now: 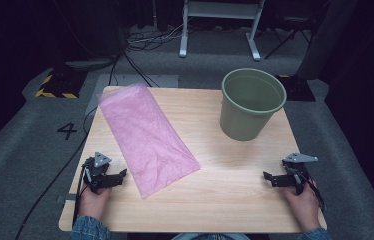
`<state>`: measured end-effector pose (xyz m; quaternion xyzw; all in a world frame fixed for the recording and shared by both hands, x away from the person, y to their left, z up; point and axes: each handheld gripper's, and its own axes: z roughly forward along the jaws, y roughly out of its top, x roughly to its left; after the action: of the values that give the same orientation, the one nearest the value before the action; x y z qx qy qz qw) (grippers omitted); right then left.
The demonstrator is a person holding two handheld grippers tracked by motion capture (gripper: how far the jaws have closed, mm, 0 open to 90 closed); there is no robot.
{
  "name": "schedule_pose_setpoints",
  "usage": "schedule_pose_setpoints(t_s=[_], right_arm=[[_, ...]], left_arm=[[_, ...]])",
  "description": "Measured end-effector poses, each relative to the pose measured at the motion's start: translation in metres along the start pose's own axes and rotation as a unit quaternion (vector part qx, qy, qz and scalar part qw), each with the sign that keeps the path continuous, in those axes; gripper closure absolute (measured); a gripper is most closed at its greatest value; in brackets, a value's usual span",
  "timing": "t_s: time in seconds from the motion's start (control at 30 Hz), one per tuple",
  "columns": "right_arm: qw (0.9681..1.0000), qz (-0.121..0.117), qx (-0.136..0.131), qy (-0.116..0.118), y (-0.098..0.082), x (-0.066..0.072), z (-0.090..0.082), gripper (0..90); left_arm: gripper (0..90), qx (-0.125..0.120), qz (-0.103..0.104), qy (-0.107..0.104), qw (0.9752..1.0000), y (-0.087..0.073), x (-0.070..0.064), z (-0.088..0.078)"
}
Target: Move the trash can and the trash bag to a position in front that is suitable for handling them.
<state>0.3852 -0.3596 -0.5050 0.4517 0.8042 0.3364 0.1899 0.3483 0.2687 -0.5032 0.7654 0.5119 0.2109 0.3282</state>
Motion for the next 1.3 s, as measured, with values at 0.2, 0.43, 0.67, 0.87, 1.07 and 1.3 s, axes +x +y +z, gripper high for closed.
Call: schedule_pose_setpoints(t_s=[0.2, 0.43, 0.67, 0.87, 1.07, 1.3], right_arm=[[0.9999, 0.0, -0.016, -0.003, -0.002, 0.001, -0.004, 20.0], [0.9995, -0.006, -0.031, 0.003, -0.004, 0.003, -0.007, 34.5], [0.9998, -0.011, -0.008, 0.017, 0.003, 0.008, -0.017, 57.8], [0.9993, -0.015, -0.015, 0.03, 0.011, 0.009, -0.026, 55.8], [0.9987, -0.021, -0.017, 0.042, 0.025, 0.013, -0.04, 54.6], [0.9977, -0.006, -0.028, 0.061, 0.041, 0.008, -0.057, 52.5]], left_arm=[[27.7, -0.003, 0.002, -0.007, 1.0, 0.005, -0.003, -0.003], [28.8, -0.015, 0.017, -0.016, 0.9996, 0.009, -0.01, -0.006], [27.9, -0.014, 0.014, -0.023, 0.9996, 0.012, -0.013, -0.007], [27.9, -0.018, 0.015, -0.027, 0.9994, 0.014, -0.014, -0.01], [26.8, -0.033, 0.004, -0.03, 0.999, 0.016, -0.016, -0.014], [29.6, -0.016, 0.032, -0.017, 0.9992, 0.016, -0.02, -0.02]])
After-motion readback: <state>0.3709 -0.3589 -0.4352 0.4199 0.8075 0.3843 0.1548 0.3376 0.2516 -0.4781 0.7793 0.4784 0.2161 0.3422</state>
